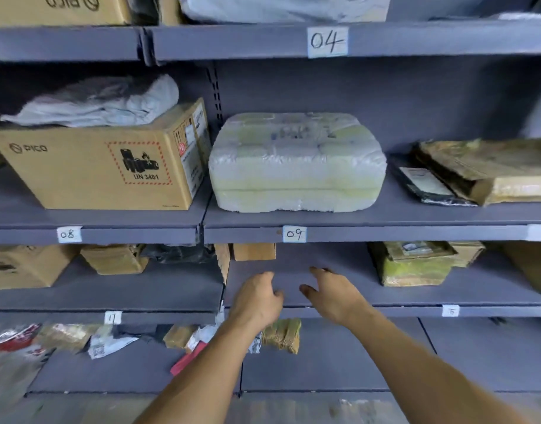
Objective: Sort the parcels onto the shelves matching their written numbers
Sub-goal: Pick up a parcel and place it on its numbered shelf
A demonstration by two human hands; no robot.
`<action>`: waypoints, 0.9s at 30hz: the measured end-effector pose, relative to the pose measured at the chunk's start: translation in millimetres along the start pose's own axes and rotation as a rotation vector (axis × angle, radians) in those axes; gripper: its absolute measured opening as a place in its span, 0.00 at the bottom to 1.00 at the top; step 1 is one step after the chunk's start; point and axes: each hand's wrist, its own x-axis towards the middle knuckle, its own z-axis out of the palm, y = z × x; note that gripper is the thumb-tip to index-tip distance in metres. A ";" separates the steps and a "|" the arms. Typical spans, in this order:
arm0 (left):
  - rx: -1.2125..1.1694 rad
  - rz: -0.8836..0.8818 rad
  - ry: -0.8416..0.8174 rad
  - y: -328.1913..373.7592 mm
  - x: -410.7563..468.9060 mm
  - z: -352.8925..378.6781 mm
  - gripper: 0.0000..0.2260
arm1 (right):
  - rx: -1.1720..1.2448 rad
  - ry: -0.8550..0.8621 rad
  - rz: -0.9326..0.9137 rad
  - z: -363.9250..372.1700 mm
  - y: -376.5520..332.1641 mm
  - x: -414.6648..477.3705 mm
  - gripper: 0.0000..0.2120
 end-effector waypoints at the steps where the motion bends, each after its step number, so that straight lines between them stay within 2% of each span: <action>1: 0.004 0.017 -0.002 6.1 -8.3 -2.4 0.18 | 0.004 0.008 0.013 -4.9 1.3 -10.9 0.24; 10: 0.097 0.175 -0.042 57.0 -58.1 4.0 0.17 | 0.023 0.081 0.079 -27.8 32.2 -82.3 0.29; 15: 0.131 0.250 -0.076 94.7 -66.5 24.7 0.18 | 0.033 0.108 0.125 -42.0 69.0 -105.8 0.27; 21: 0.153 0.328 -0.131 162.8 -66.1 64.6 0.18 | 0.035 0.158 0.206 -69.0 138.9 -130.8 0.25; 27: 0.163 0.447 -0.184 250.2 -69.8 118.7 0.18 | 0.032 0.217 0.309 -106.7 229.8 -163.6 0.28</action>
